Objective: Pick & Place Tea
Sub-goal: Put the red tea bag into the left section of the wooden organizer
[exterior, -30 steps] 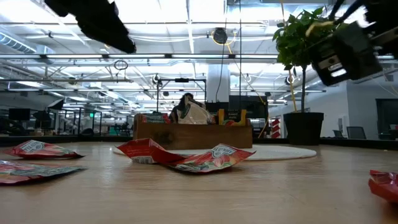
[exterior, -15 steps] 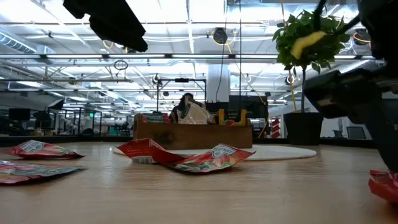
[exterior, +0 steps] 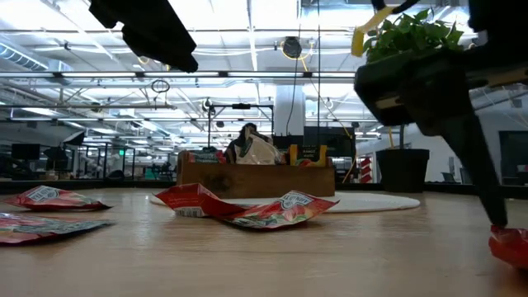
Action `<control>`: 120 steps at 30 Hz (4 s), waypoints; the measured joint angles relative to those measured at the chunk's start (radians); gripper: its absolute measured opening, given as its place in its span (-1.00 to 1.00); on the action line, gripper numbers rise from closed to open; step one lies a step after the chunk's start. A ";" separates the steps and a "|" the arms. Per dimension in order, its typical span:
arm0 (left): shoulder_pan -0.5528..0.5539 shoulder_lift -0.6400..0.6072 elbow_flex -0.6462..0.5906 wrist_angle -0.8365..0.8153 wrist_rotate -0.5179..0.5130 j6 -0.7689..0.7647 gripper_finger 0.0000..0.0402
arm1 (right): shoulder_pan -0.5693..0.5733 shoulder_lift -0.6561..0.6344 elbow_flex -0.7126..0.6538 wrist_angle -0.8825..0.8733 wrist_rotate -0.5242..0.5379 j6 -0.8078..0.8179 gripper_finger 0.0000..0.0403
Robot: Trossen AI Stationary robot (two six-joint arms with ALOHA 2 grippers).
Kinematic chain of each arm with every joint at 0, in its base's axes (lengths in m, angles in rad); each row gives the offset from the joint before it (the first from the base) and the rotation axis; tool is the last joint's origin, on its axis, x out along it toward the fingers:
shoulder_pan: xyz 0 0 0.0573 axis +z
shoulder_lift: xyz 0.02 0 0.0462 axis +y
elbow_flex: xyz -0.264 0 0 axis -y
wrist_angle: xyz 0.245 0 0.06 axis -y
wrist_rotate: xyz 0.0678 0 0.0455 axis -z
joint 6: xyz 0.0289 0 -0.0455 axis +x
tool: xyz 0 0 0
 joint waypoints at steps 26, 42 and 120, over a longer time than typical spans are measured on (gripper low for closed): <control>0.000 0.000 0.000 -0.017 0.000 0.000 0.26 | -0.132 0.012 -0.261 0.415 -0.163 -0.021 -0.22; 0.000 0.000 0.000 -0.016 -0.001 0.000 0.26 | -0.146 -0.043 -0.311 0.399 0.075 -0.078 -0.95; 0.246 -0.196 0.001 -0.059 -0.006 0.065 -0.99 | -0.215 -0.398 -0.898 1.869 0.779 -0.390 -0.63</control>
